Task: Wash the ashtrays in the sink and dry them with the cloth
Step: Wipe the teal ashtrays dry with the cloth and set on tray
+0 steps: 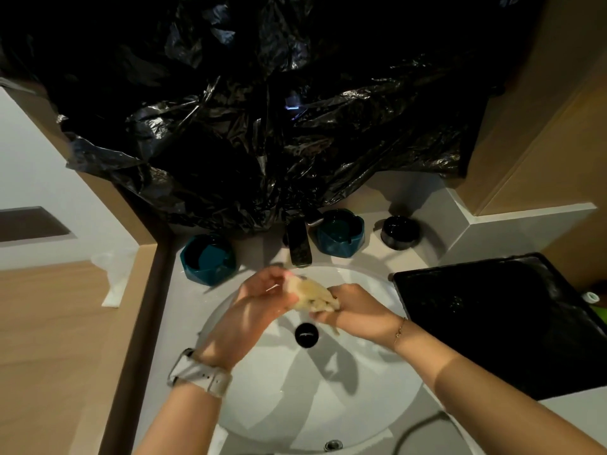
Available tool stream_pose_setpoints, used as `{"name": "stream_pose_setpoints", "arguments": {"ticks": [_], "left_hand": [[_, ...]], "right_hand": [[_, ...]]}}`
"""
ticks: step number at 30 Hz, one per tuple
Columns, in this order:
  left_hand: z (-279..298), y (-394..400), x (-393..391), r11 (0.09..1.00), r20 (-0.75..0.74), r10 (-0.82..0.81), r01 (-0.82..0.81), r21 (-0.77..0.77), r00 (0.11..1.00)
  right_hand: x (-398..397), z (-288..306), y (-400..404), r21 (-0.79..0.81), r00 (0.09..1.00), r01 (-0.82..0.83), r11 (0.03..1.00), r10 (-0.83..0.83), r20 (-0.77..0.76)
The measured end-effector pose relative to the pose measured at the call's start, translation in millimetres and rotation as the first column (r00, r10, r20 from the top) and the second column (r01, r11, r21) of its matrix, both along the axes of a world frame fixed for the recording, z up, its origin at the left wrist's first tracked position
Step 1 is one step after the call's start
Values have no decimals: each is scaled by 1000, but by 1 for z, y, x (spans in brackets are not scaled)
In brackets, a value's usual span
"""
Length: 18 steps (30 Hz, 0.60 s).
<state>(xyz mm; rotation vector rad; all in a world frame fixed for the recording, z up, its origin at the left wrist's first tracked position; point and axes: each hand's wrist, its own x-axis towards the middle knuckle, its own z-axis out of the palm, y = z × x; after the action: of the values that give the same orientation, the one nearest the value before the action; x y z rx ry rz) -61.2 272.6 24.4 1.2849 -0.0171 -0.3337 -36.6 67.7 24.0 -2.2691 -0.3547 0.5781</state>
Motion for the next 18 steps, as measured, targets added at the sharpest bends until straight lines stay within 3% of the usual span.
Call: {"name": "stream_pose_setpoints", "arguments": {"ticks": [3, 5, 8, 10, 12, 15, 16, 17, 18], "left_hand": [[-11, 32, 4, 981, -218, -173, 149, -122, 961], [-16, 40, 10, 952, -325, -290, 237, -193, 900], [-16, 25, 20, 868, -324, -437, 488, 93, 839], [-13, 8, 25, 780, -412, -531, 617, 103, 740], [-13, -11, 25, 667, -417, -568, 693, 273, 710], [-35, -21, 23, 683, -315, -364, 482, 549, 876], [-41, -22, 22, 701, -228, -329, 398, 592, 917], [-48, -21, 22, 638, -134, -359, 348, 687, 924], [-55, -19, 22, 429, -61, -446, 273, 861, 893]], "right_hand": [[11, 6, -2, -338, 878, -192, 921, 316, 360], [16, 10, 2, -495, 747, -258, 830, 496, 443], [18, 19, 16, -573, 603, -349, 741, 646, 469], [22, 22, 24, -564, 615, -411, 716, 674, 409], [29, 21, 30, -646, 622, -392, 655, 706, 338], [36, 5, 21, -731, 671, -374, 571, 711, 212], [37, -4, 15, -665, 730, -444, 600, 673, 119], [38, -15, 10, -520, 798, -521, 677, 603, -13], [37, -23, 5, -289, 845, -535, 794, 499, -192]]}}
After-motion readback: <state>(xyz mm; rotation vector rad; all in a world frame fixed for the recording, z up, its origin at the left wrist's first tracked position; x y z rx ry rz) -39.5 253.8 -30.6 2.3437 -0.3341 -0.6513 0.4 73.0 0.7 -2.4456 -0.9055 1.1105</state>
